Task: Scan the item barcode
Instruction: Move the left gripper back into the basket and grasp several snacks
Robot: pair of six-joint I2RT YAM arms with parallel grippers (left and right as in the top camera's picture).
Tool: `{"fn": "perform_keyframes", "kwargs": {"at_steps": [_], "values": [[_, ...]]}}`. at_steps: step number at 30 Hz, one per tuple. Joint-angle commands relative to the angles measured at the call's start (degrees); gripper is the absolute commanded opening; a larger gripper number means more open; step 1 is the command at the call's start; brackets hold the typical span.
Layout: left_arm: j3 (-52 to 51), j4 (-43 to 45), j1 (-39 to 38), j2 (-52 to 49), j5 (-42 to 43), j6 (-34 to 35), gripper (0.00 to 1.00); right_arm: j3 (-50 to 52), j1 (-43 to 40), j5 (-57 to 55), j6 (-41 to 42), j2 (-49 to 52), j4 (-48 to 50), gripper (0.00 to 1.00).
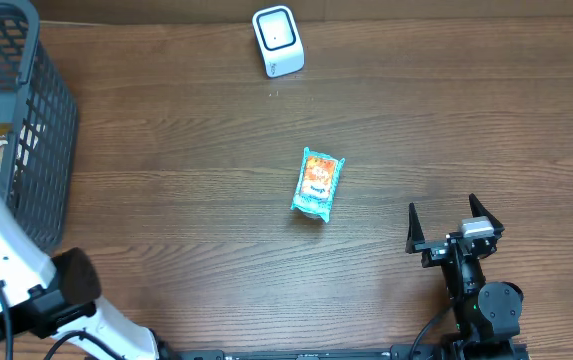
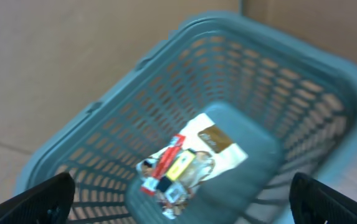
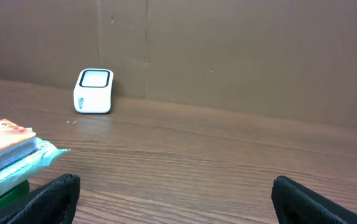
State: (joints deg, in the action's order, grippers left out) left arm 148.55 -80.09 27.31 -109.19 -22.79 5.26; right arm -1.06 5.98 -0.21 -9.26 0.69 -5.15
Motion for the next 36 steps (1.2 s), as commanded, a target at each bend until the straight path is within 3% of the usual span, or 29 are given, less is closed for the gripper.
{"fn": "perform_keyframes", "kwargs": {"at_steps": [1,11,26,36], "values": [[-0.37,0.44,5.51,-2.45,8.17,-4.09,1.00,0.61,-0.31,0.26,-0.22,-0.52,0.33,1.00],[-1.27,-0.48,13.86,-14.43,14.93,-12.07,1.00,0.61,-0.31,0.28,-0.22,-0.52,0.33,1.00],[-1.42,-1.20,15.45,-29.90,15.45,-22.16,1.00,0.61,-0.31,0.26,-0.22,-0.52,0.33,1.00],[-1.57,-0.96,16.09,-34.58,16.87,-26.36,1.00,0.61,-0.31,0.26,-0.22,-0.52,0.33,1.00]]}}
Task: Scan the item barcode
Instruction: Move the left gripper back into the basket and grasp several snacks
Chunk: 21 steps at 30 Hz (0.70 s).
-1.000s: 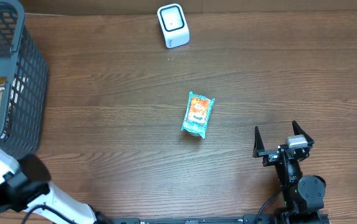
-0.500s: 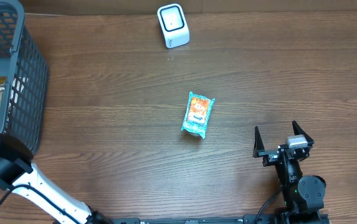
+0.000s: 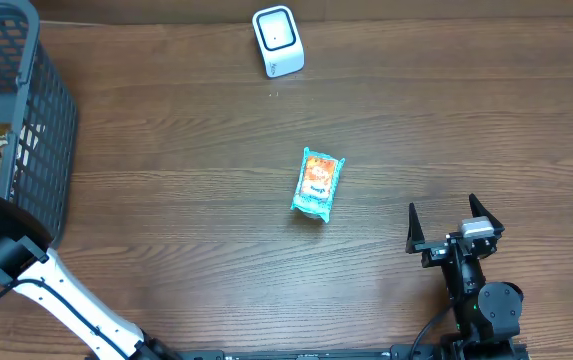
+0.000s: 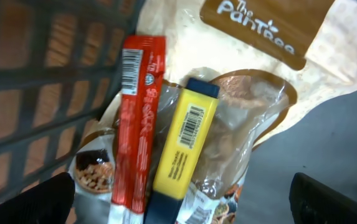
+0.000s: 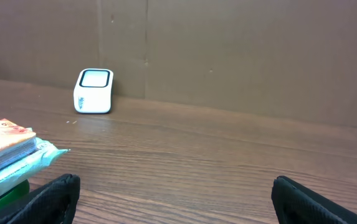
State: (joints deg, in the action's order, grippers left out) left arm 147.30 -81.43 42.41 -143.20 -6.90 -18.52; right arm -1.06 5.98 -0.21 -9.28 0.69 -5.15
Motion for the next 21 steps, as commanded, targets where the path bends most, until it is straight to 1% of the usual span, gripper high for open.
{"fn": "perform_keyframes", "kwargs": {"at_steps": [1,4,8,15,21], "values": [[-0.33,0.44,1.25,-0.83,1.05,-2.71,1.00,0.61,-0.31,0.26,-0.20,-0.52,0.33,1.00],[-0.92,0.92,2.01,-1.49,1.25,-2.75,1.00,0.61,-0.31,0.26,-0.20,-0.52,0.33,1.00],[-0.94,1.11,2.78,-2.95,6.12,-4.76,1.00,0.61,-0.31,0.28,-0.20,-0.52,0.33,1.00],[-0.96,1.16,3.04,-6.80,6.80,-5.09,1.00,0.61,-0.31,0.26,-0.20,-0.52,0.33,1.00],[-1.46,0.81,3.04,-9.73,9.97,-5.07,1.00,0.61,-0.31,0.26,-0.20,-0.52,0.33,1.00]]}}
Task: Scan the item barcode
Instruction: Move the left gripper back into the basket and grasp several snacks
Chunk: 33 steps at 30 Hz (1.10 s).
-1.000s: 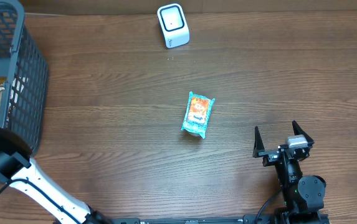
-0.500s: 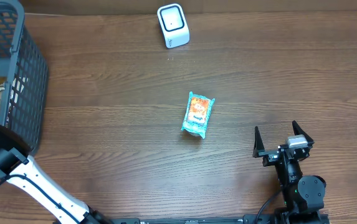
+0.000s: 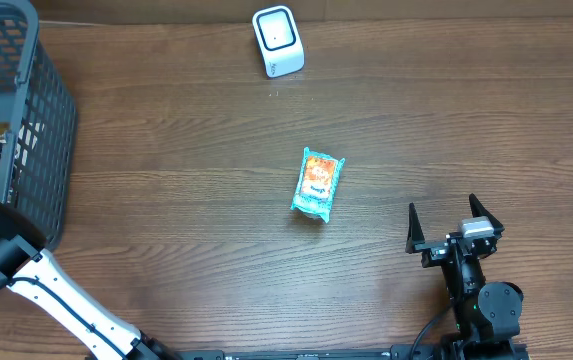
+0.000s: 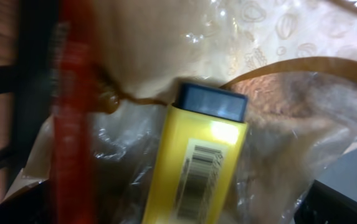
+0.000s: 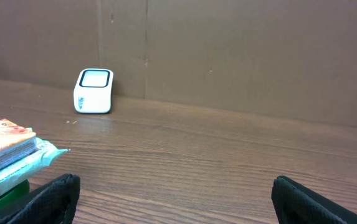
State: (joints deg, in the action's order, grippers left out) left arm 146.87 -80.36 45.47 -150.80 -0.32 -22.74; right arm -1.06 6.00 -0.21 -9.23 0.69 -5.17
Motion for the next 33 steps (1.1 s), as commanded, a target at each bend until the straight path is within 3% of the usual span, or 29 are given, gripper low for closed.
{"fn": "perform_keyframes", "kwargs": {"at_steps": [1,13,18,26,31,33], "values": [[-1.09,-0.57,-0.11,-2.25,3.65,-0.83,1.00,0.61,-0.33,0.28,-0.24,-0.52,0.35,1.00],[-1.11,-3.13,-2.08,-1.86,5.70,3.69,1.00,0.61,-0.33,0.26,-0.24,-0.52,0.35,1.00],[-1.44,-2.95,-3.41,-1.88,2.03,4.24,1.00,0.61,-0.33,0.26,-0.24,-0.52,0.35,1.00],[-9.53,1.22,-4.17,-1.88,1.40,4.76,1.00,0.61,-0.33,0.26,-0.24,-0.52,0.35,1.00],[-12.35,2.69,-4.68,-1.88,1.38,3.37,0.77,0.61,-0.33,0.26,-0.24,-0.52,0.35,1.00],[-12.00,2.78,-4.70,-1.86,1.36,3.32,0.73,0.61,-0.33,0.26,-0.24,-0.52,0.35,1.00]]}}
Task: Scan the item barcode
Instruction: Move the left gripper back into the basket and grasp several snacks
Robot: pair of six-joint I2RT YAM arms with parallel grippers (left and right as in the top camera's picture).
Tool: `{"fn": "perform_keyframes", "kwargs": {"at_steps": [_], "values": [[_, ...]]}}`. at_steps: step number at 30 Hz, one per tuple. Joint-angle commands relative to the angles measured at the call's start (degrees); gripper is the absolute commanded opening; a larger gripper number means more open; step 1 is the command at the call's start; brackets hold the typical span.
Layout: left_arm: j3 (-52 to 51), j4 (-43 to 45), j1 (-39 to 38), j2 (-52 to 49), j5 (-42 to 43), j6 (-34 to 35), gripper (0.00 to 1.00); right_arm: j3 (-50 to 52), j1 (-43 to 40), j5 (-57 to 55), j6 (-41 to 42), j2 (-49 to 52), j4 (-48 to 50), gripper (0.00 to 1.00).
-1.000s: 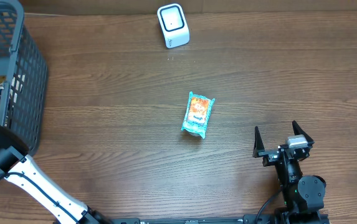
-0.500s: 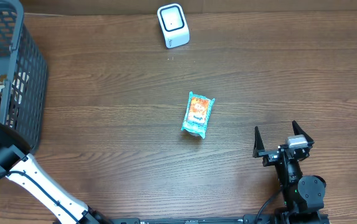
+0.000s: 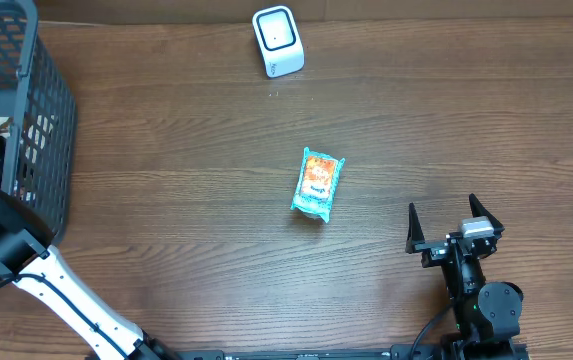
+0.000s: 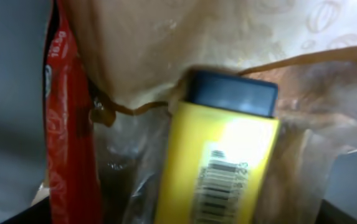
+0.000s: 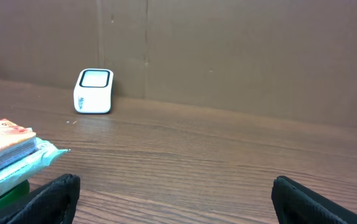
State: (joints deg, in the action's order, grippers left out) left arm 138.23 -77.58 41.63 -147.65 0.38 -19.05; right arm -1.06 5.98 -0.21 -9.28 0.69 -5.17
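Observation:
Inside the grey basket (image 3: 51,120) at the table's left edge, my left gripper (image 4: 184,219) hangs open just over a yellow box with a dark blue cap (image 4: 218,155); its barcode faces the camera. Only the dark tips of the fingers (image 4: 346,214) show in the bottom corners. A red packet (image 4: 69,137) lies left of the box, both on a clear and tan bag (image 4: 147,43). The white scanner (image 3: 277,40) stands at the table's back edge. My right gripper (image 3: 446,225) rests open near the front right, holding nothing.
A blue and orange packet (image 3: 318,184) lies in the middle of the table, also at the left edge of the right wrist view (image 5: 7,155). The scanner (image 5: 93,91) stands before a brown cardboard wall. The basket's walls surround the left arm.
The left wrist camera has come closer to the yellow box, which now fills more of the view. The right arm and the packet on the table have not moved.
My left gripper was high above the basket with its contents small below. Then it was down inside, over the red packet, yellow box and bag. Then it was close over the yellow box, and now closer still. The right gripper stayed open and still.

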Motion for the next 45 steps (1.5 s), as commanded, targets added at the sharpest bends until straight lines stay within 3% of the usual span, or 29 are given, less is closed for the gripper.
{"fn": "perform_keyframes", "kwargs": {"at_steps": [1,3,6,10,14,20,29,45], "values": [[-3.10,-0.13,-0.85,-5.01,0.66,-0.50,0.71,0.61,-0.31,0.26,-0.20,-0.52,0.35,1.00],[-2.99,-0.11,-0.83,-5.01,0.68,-0.72,0.63,0.61,-0.31,0.26,-0.20,-0.52,0.35,1.00],[-2.97,-0.20,-0.83,-5.01,0.68,-1.11,0.39,0.61,-0.31,0.26,-0.20,-0.52,0.35,1.00],[-2.97,-0.37,-0.83,-5.01,0.66,-1.14,0.36,0.61,-0.31,0.26,-0.20,-0.52,0.35,1.00],[-2.86,-0.37,-0.83,-4.85,0.66,-1.14,0.18,0.61,-0.31,0.26,-0.20,-0.52,0.35,1.00],[0.94,-0.96,-0.83,-3.54,0.74,0.02,0.04,0.61,-0.31,0.26,-0.20,-0.52,0.35,1.00],[11.98,-4.07,-0.83,-0.94,1.09,5.46,0.04,0.61,-0.31,0.26,-0.20,-0.52,0.35,1.00],[13.07,-1.53,-0.94,18.29,0.28,12.70,0.04,0.61,-0.31,0.28,-0.20,-0.52,0.35,1.00]]}}
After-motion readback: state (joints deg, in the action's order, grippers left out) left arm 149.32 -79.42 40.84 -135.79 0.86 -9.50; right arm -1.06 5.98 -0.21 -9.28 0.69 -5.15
